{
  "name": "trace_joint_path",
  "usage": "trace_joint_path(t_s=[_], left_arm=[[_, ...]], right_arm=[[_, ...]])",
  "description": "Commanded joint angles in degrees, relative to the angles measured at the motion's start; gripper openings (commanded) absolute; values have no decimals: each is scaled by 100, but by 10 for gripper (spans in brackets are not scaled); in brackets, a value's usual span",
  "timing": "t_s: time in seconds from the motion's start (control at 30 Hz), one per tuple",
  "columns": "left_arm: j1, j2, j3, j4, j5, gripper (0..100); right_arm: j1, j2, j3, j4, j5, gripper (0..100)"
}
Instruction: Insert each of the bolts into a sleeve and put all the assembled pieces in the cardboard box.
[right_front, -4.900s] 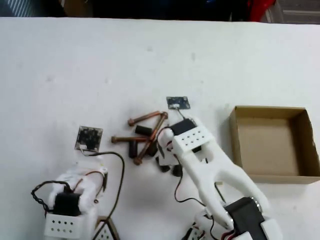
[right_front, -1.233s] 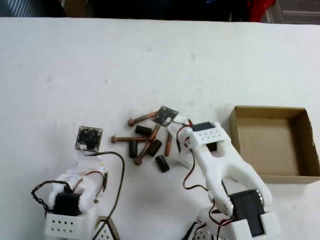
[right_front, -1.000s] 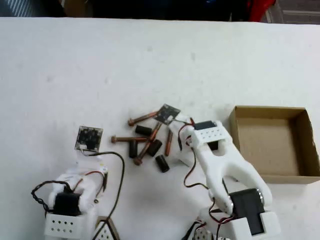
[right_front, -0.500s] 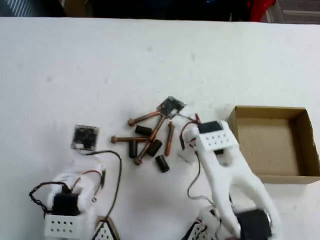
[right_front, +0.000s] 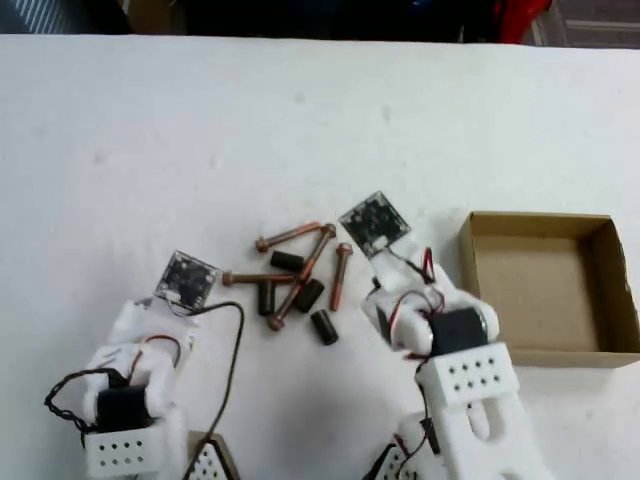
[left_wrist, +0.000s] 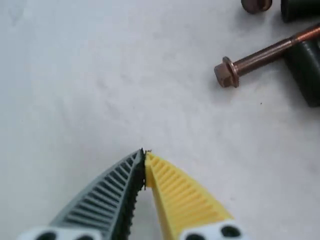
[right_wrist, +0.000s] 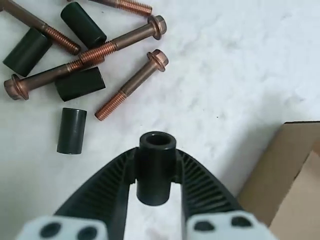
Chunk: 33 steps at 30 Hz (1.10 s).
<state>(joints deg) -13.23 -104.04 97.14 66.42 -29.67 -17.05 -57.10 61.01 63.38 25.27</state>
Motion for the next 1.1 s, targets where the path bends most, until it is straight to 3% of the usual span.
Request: trace_joint_path(t_s=[0.0,0.23,0.47,0.6,0.87,1.07], left_arm=[[-13,-48,-9,-193,-193,24],[101,-48,-105,-475,-211,24],[716,-48,-967,70,-202,24],[743,127,-1389,132,-202,24],[1059,2870,-2620,-484,-316,24],[1701,5095,-3807,-633,-193,24]], right_arm=[[48,-567,264,-224,-62,16],[831,-1525,914,-233,-62,16],[840,-2747,1415,-224,-88,16],[840,-3442,1653,-233,-580,16],[840,-4611,2136,-242,-633,16],[840,-4593,2470,-699,-633,16]])
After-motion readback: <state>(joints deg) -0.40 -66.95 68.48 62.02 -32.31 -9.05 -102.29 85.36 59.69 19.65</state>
